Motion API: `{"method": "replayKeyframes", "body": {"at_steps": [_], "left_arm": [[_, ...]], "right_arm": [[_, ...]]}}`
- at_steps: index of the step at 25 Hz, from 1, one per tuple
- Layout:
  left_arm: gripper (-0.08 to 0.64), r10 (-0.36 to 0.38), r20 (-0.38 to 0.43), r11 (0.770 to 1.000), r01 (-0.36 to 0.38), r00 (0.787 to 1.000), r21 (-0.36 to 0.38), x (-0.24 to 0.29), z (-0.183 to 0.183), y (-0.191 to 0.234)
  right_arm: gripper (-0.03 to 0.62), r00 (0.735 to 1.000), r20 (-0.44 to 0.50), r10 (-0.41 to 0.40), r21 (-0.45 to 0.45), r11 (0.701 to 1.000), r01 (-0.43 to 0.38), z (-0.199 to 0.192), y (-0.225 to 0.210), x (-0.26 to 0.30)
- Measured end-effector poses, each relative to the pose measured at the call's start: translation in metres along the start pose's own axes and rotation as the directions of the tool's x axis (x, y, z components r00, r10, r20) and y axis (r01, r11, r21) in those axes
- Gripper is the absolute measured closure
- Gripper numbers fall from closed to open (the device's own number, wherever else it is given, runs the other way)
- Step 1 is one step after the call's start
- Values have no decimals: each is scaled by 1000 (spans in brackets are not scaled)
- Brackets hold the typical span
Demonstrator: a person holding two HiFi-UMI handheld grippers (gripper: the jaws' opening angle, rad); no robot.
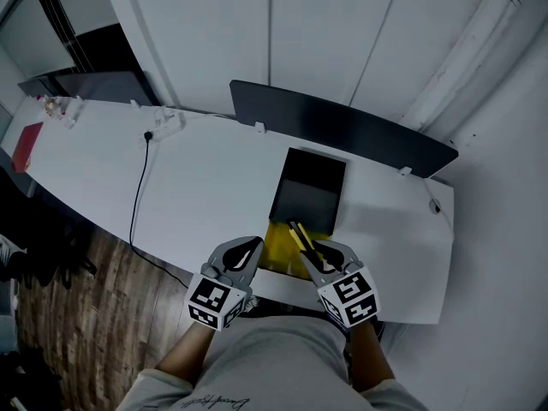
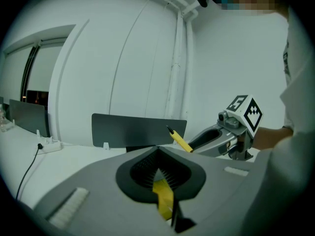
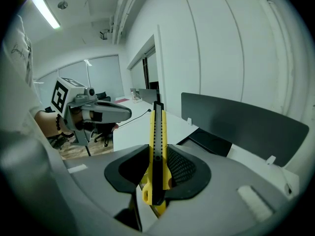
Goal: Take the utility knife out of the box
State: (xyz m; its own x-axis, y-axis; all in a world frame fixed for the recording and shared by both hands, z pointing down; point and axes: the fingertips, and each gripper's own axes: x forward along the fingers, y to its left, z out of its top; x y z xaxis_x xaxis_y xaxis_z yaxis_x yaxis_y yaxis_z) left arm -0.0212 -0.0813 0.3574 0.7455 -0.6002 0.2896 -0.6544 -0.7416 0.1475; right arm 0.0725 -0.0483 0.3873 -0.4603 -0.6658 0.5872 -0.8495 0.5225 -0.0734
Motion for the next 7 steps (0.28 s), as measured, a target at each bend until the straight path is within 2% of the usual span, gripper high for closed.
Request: {"method": "replayKeyframes", "body": {"at_steps": [7], "left_arm": [[560,-13,-6,1000,13,1000,4,1,-1,-4]], "right_arm": [[460,1000,-4,4,-5,1000,-4,-1,1,1]]}}
